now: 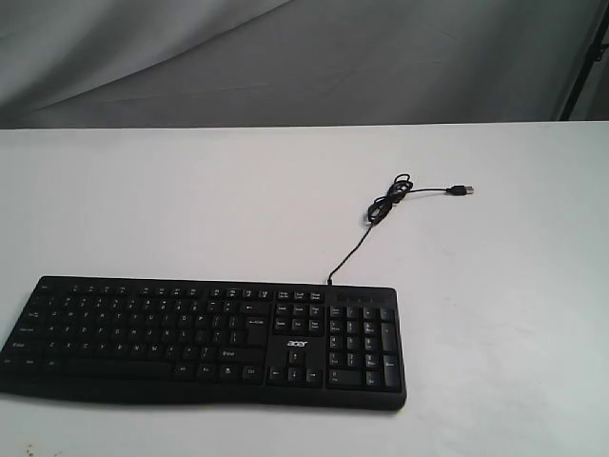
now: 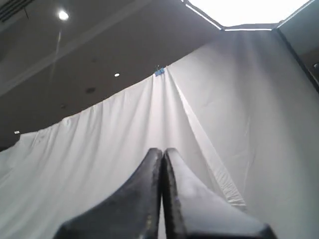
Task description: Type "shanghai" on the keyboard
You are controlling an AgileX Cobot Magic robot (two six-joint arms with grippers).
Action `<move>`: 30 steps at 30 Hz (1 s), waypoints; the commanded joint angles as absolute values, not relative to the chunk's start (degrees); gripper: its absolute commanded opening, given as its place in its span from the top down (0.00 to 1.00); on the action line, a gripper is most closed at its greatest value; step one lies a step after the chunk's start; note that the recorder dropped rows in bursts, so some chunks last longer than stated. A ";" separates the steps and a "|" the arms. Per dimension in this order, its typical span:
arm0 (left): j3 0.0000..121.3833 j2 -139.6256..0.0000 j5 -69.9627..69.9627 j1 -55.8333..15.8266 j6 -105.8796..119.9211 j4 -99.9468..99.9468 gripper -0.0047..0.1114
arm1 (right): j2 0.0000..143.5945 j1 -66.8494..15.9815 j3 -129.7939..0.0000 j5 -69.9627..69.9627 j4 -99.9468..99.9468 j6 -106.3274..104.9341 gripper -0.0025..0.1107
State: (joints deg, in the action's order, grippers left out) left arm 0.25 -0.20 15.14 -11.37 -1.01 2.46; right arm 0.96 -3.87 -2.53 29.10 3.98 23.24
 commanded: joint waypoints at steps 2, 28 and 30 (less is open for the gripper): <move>0.00 0.00 14.87 -11.60 -1.02 2.51 0.96 | 14.96 -4.00 -18.15 16.61 -7.26 31.44 0.98; 0.00 0.00 14.87 -11.60 -1.02 2.51 0.96 | 82.32 -12.14 -77.85 -27.24 -32.05 14.97 0.98; 0.00 0.00 14.87 -11.60 -1.02 2.51 0.96 | 84.08 -12.99 -82.69 -32.14 -13.67 -5.46 0.98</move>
